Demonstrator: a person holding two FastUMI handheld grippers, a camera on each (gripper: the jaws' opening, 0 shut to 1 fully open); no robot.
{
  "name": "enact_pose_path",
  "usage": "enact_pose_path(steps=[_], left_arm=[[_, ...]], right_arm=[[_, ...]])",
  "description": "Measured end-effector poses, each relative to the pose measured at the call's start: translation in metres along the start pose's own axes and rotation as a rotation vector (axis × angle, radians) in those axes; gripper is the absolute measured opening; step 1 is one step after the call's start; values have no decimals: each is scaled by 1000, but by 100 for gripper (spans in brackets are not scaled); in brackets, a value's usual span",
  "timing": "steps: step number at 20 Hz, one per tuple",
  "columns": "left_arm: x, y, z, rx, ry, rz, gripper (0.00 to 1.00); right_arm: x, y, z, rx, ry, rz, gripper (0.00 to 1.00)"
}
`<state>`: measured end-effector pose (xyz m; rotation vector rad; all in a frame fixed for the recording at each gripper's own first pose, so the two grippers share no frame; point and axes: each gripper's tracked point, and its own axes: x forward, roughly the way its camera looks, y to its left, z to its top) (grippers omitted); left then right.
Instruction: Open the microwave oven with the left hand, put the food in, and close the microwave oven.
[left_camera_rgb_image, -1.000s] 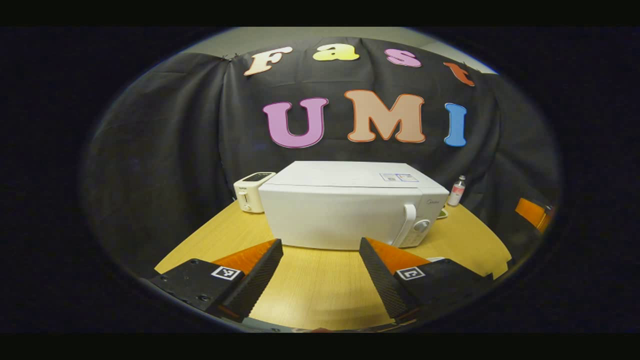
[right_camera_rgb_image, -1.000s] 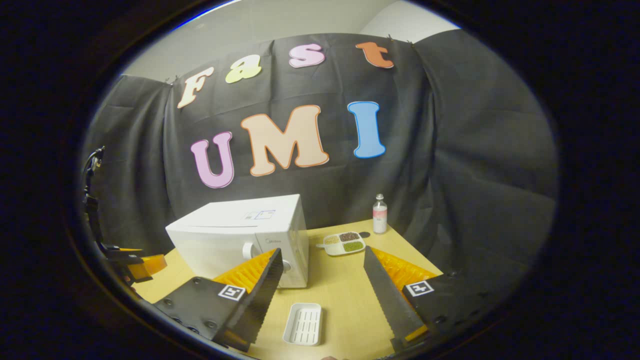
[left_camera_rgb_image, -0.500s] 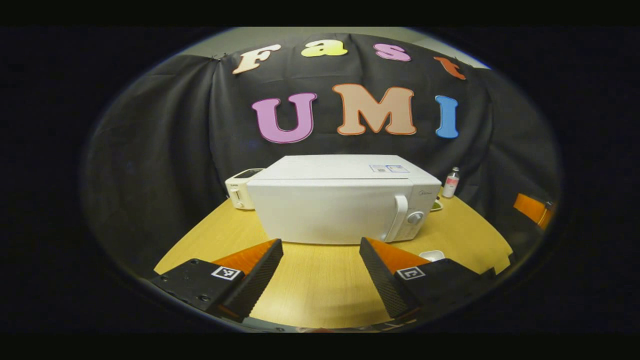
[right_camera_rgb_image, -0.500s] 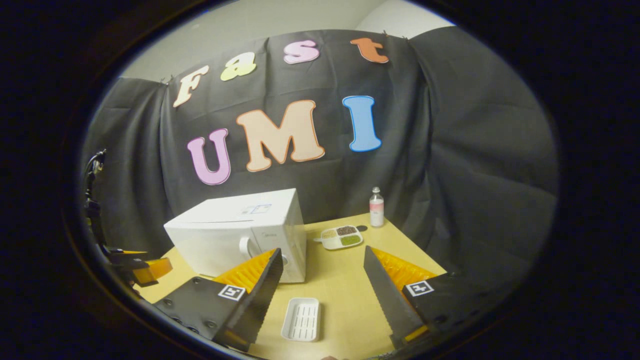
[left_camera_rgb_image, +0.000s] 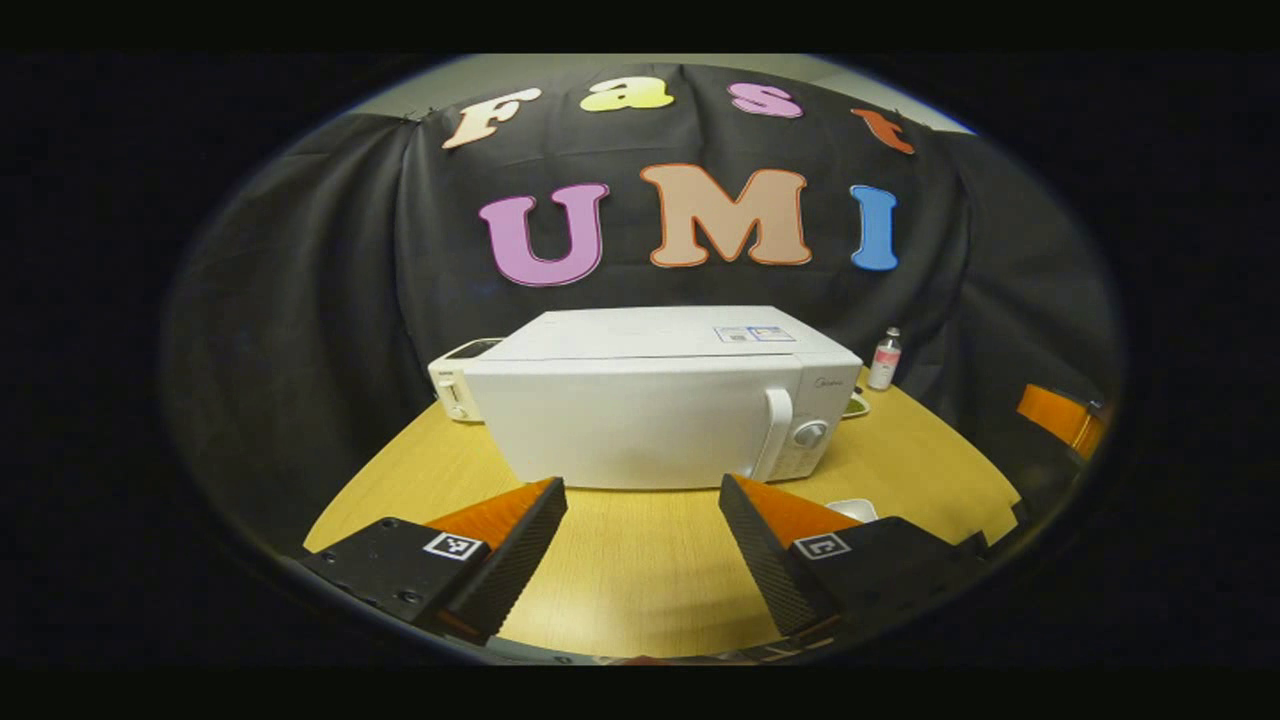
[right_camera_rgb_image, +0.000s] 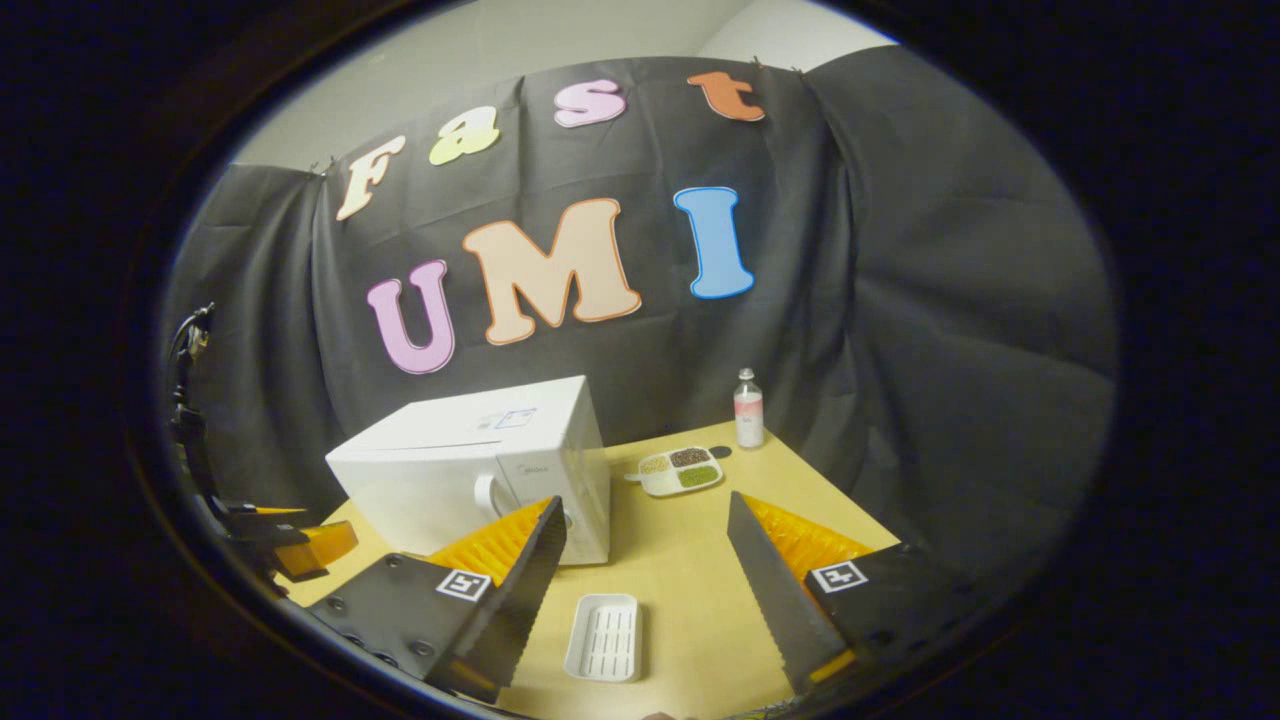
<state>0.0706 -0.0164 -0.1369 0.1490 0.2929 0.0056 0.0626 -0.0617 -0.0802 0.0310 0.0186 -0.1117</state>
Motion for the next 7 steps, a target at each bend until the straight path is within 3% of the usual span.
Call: enact_pose_path(steps=[7], left_arm=[[4,-4,4,22,-5,-19,96]], right_arm=[[4,-5,0,40,3,-18,91]])
